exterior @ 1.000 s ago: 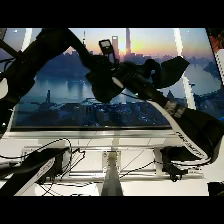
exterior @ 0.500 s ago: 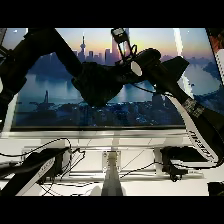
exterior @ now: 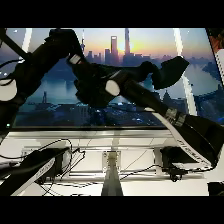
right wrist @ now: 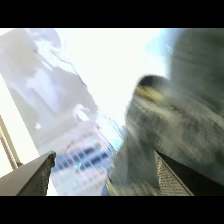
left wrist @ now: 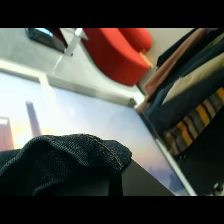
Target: Fold the clothes and pants, and hang the long-sleeved shirts on hangers.
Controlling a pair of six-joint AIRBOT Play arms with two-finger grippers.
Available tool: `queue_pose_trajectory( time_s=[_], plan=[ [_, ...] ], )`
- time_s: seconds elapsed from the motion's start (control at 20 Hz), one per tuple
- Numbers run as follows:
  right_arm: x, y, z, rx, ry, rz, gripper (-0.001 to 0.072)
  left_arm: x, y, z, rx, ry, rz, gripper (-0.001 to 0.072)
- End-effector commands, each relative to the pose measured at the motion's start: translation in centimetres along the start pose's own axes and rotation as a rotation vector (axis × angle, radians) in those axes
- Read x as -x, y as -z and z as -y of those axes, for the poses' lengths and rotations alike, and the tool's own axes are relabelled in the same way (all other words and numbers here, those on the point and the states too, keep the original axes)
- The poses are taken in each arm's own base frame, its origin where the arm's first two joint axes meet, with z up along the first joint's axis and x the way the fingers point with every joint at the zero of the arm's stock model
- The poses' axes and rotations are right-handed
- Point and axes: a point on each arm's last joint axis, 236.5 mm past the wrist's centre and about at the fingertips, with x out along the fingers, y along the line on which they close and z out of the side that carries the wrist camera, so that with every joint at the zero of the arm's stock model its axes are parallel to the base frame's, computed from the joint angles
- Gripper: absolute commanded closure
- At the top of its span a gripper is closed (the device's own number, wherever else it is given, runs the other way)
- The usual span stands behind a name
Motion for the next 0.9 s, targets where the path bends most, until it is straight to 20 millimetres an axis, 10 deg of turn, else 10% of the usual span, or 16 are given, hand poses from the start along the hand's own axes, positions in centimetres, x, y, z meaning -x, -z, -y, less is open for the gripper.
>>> queue_pose_trajectory(
  time_s=[0.0, 0.45, 0.85],
  plan=[
    [-2.0, -1.1, -2.3, 0.094, 0.021, 0.06, 0.0001, 2.1, -4.6, 1.9, 0.007, -0.018, 0.195, 0.0681],
    [-2.1, 0.9, 7.3, -0.371, 0.223, 0.047, 0.0125, 8.0, -9.1, 8.2, 0.015, 0.114, 0.348, 0.068],
    [3.0, 11.4, 18.0, -0.565, 0.431, -0.286, 0.0208, 8.8, -10.1, 9.0, -0.181, 0.098, 0.409, 0.068]
  ],
)
